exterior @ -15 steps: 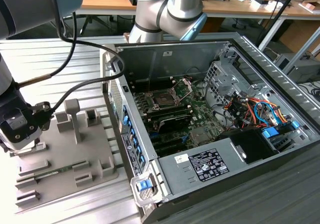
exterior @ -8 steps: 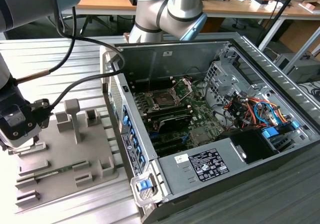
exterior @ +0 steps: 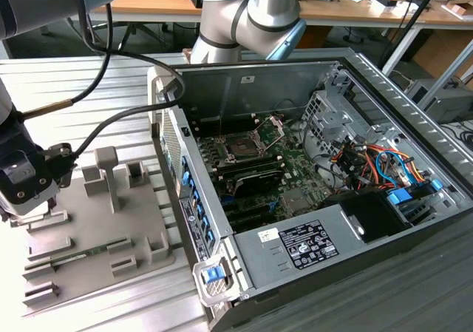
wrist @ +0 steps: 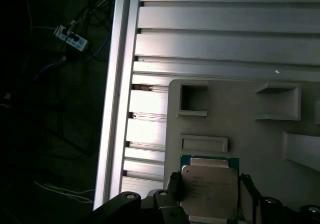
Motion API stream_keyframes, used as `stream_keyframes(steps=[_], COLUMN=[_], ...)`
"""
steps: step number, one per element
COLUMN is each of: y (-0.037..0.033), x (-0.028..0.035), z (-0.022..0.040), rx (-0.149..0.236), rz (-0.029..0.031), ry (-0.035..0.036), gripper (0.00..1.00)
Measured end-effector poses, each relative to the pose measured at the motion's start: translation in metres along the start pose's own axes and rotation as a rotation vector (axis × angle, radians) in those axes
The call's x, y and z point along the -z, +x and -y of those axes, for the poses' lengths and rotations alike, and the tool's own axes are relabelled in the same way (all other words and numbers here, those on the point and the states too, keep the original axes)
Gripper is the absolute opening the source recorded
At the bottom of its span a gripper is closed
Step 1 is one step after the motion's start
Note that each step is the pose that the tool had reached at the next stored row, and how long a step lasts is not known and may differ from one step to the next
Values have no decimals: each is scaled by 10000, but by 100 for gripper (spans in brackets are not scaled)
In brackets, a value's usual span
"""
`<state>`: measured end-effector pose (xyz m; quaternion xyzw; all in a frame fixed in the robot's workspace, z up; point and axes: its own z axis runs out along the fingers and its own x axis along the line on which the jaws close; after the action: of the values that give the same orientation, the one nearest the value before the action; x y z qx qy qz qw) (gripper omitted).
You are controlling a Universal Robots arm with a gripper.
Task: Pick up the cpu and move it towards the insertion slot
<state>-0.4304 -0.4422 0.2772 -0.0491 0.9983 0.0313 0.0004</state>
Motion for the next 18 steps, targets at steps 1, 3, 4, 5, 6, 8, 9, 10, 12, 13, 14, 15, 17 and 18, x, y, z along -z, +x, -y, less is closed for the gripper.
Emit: stream_keyframes(steps=[1, 3, 4, 5, 6, 8, 9, 10, 12, 13, 14, 15, 17, 18], y=[0, 0, 0, 0, 0, 0, 0, 0, 0, 0, 0, 0, -1, 0], x=[8, 20, 25, 31, 37, 56, 61, 66, 79, 86, 93, 100, 120, 127], z=[-1, -1, -1, -2, -2, -3, -4, -4, -5, -5, -6, -6, -7, -8], rx=[0, 0, 0, 0, 0, 0, 0, 0, -1, 0, 0, 0, 0, 0], rz=[1, 1, 1, 0, 0, 0, 0, 1, 0, 0, 0, 0, 0, 0], ry=[0, 0, 0, 0, 0, 0, 0, 0, 0, 0, -1, 0, 0, 0], gripper=[55, 55, 55, 55, 55, 55, 55, 55, 55, 55, 55, 55, 55, 55])
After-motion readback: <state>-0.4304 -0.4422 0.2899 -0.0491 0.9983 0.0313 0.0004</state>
